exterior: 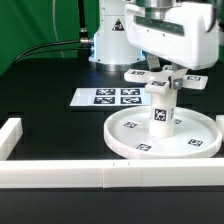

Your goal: Assemble round table

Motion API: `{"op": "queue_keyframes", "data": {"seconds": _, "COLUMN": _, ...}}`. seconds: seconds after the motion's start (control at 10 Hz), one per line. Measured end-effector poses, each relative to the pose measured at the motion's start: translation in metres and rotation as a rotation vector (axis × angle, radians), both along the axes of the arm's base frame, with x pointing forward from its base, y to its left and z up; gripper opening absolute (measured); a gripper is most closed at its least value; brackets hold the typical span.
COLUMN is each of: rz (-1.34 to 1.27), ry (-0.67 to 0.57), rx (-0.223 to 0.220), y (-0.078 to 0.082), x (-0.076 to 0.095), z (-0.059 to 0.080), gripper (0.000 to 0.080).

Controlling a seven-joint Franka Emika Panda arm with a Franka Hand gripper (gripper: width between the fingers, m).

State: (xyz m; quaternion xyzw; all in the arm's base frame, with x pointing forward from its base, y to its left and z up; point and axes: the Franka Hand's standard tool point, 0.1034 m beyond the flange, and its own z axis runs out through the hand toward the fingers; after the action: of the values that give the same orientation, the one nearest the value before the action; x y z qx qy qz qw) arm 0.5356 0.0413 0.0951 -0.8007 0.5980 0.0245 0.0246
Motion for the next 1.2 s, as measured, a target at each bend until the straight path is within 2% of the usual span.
{"op": "queue_keyframes", "data": {"seconds": 0.1, "rz": -0.126, "ry": 0.008, "rx": -0.001, "y": 0.002, "x": -0.001, "z": 0.001, "gripper": 0.0448}}
{"op": "queue_keyframes", "data": {"seconds": 0.4, "rz": -0.443, "ry": -0.005, "rx": 0.046, "y": 0.0, "x": -0.003, "z": 0.0, "gripper": 0.0448}}
{"op": "queue_keyframes", "data": {"seconds": 0.8, "rz": -0.675, "ry": 0.002, "rx": 0.068, "y": -0.002, "x": -0.001, "z": 0.0, "gripper": 0.0448}}
{"op": "queue_keyframes", "data": {"seconds": 0.9, "rz": -0.672, "ry": 0.002, "rx": 0.072, "y": -0.001, "x": -0.001, "z": 0.0, "gripper": 0.0528}}
{"op": "queue_keyframes", "data": {"seconds": 1.0, "rz": -0.643, "ry": 0.002, "rx": 0.075, "y": 0.0, "x": -0.001, "z": 0.001, "gripper": 0.0528}}
{"op": "queue_keyframes", "data": {"seconds": 1.1, "rz": -0.602, "ry": 0.0, "rx": 0.085, "y": 0.0, "x": 0.0, "z": 0.012, "gripper": 0.0611}}
{"op": "queue_keyframes", "data": {"seconds": 1.2, "rz": -0.58, "ry": -0.02, "rx": 0.119, "y": -0.001, "x": 0.003, "z": 0.029, "gripper": 0.0611}}
